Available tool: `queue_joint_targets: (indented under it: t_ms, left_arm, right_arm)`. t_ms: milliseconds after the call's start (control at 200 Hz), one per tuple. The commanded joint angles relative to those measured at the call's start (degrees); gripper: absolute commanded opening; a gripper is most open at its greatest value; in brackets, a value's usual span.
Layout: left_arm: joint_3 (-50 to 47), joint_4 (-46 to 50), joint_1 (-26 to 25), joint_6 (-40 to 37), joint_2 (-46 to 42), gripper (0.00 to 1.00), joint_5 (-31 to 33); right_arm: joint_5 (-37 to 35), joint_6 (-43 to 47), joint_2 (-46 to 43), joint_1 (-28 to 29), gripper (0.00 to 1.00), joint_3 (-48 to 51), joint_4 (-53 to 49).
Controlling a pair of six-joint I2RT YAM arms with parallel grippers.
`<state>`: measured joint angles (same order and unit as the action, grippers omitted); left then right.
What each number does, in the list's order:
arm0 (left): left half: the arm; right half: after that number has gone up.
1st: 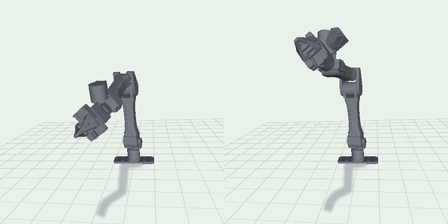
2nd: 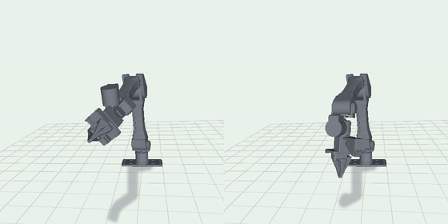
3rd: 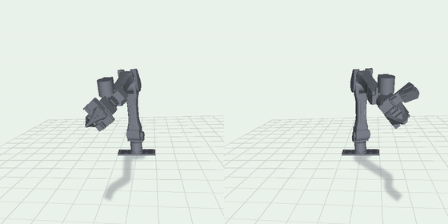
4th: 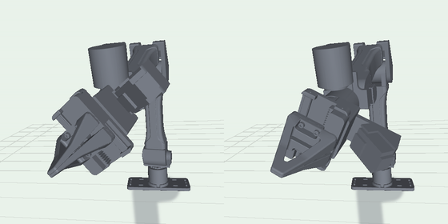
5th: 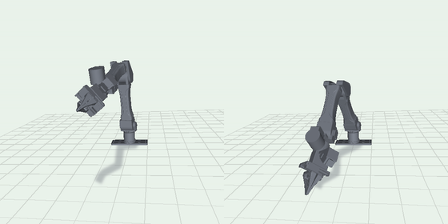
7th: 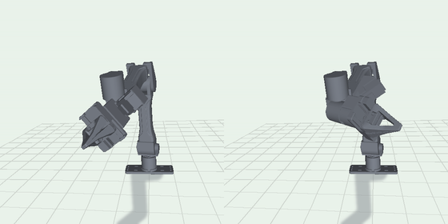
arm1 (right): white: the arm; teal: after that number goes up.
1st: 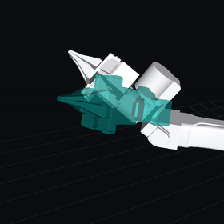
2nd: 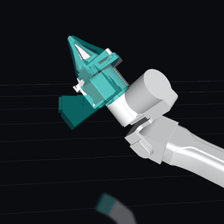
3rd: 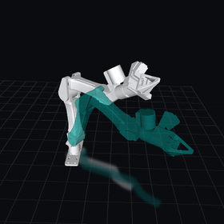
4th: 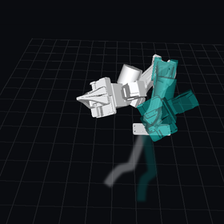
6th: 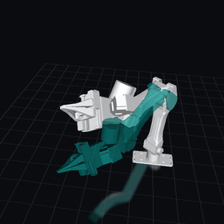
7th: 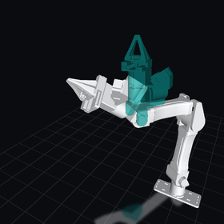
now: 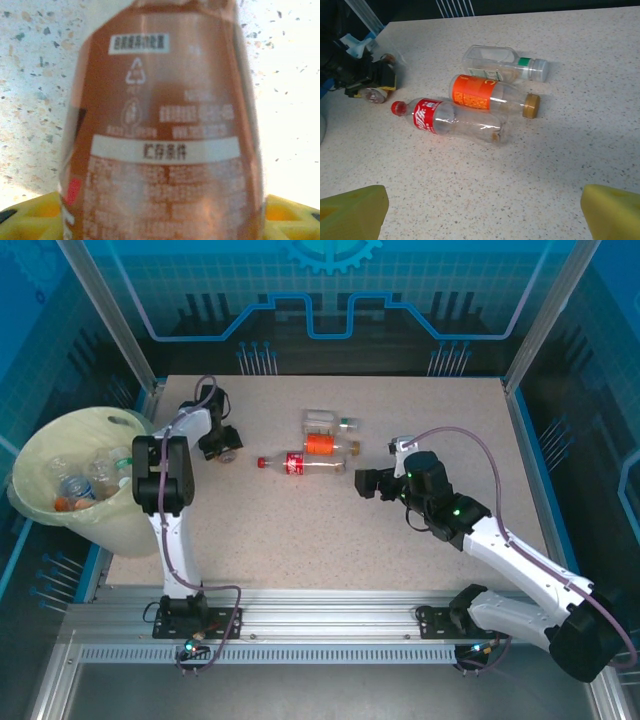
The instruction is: Put the plastic bottles in the bin
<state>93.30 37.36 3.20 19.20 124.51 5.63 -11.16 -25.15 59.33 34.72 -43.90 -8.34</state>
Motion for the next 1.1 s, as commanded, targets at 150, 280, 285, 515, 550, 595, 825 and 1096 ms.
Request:
queue_joint_targets:
  t_ms: [150, 280, 285, 515, 550, 595, 825, 1096]
  left_arm:
    - [-5.94, -4.71, -1.34, 0.58, -7.17, 0.51, -2.87]
    - [-7.82, -5.73, -2.85, 0.79, -9.9, 0.5, -2.34]
    - [-7.93, -5.77, -2.94, 0.77, -10.03, 0.5, -2.31]
    - [-13.96, -11.05, -7.76, -1.23, -19.56, 0.47, 3.3]
    - [-14.32, -11.41, -8.39, -1.51, -21.01, 0.47, 3.51]
    - [-14.75, -11.69, -9.12, -1.91, -22.85, 0.47, 3.69]
    - [-16.43, -12.84, -12.97, -3.64, -32.2, 0.47, 3.43]
    - [-19.82, -16.03, -13.57, -3.8, -42.34, 0.48, -5.53]
  right_arm:
    - [4.56, 3.47, 0.32, 1.09, 1.0, 0.08, 4.24]
    - [4.81, 4.02, 1.54, 2.08, 1.0, -0.54, 4.65]
    - [4.82, 4.04, 1.6, 2.09, 1.0, -0.6, 4.65]
    - [4.91, 4.99, 3.8, 3.31, 1.0, -2.21, 4.44]
    - [5.04, 5.19, 4.08, 3.47, 1.0, -2.46, 4.46]
    - [5.33, 5.52, 4.43, 3.71, 1.0, -2.67, 4.62]
    - [8.41, 7.93, 5.88, 5.59, 1.0, -3.64, 6.29]
    - [8.78, 9.49, 7.29, 7.31, 1.0, -5.31, 7.25]
